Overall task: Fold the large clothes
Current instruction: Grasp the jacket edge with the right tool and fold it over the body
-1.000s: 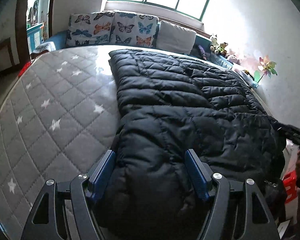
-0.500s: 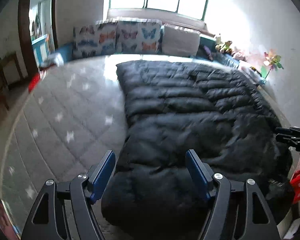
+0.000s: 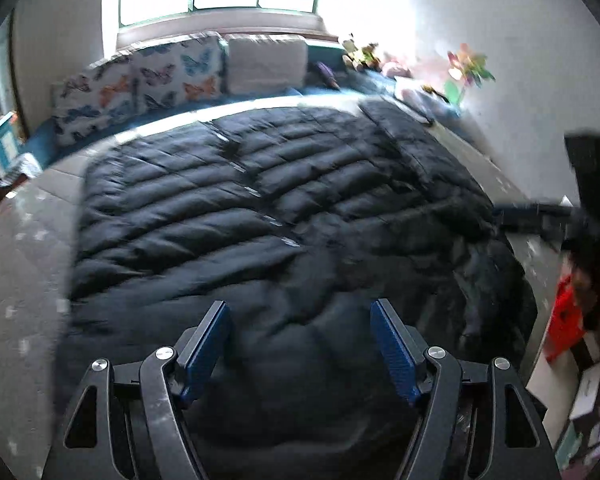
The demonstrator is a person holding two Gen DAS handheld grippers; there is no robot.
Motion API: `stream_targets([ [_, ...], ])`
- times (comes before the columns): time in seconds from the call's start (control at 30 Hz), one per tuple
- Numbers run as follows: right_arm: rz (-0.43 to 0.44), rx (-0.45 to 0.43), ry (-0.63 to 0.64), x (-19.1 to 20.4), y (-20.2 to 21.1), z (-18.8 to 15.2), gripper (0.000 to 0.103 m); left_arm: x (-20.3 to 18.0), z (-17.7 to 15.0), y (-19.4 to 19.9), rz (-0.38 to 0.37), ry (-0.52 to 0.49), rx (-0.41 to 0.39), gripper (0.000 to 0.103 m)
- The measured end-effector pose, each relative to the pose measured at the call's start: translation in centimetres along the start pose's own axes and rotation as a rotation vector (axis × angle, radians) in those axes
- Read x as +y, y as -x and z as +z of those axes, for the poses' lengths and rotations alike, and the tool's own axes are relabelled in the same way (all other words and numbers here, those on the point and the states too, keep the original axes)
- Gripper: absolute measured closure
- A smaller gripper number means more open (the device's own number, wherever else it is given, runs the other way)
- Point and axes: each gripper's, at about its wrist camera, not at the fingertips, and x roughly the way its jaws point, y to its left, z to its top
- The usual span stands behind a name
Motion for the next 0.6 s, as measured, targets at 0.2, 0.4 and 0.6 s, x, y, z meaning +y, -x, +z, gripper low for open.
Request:
stream_targets([
  [0.2, -0.093, -0.026, -0.125, -7.7, 1.7, 1.3, 0.038, -4.0, 0.8, -3.0, -0.058, -0.051, 0.035, 0.028],
  [0.4, -0.144, -0.002, -0.267, -15.7, 0.5, 2.6, 0.038, -7.2, 2.1, -5.0, -0.099, -0.087, 0.064, 0.028],
  [0.6, -0.090, -0.003, -0.395, -21.6, -1.8, 3.6, 0.038, -9.4, 3.4, -6.6, -0.130, -0.110, 0.085, 0.029],
])
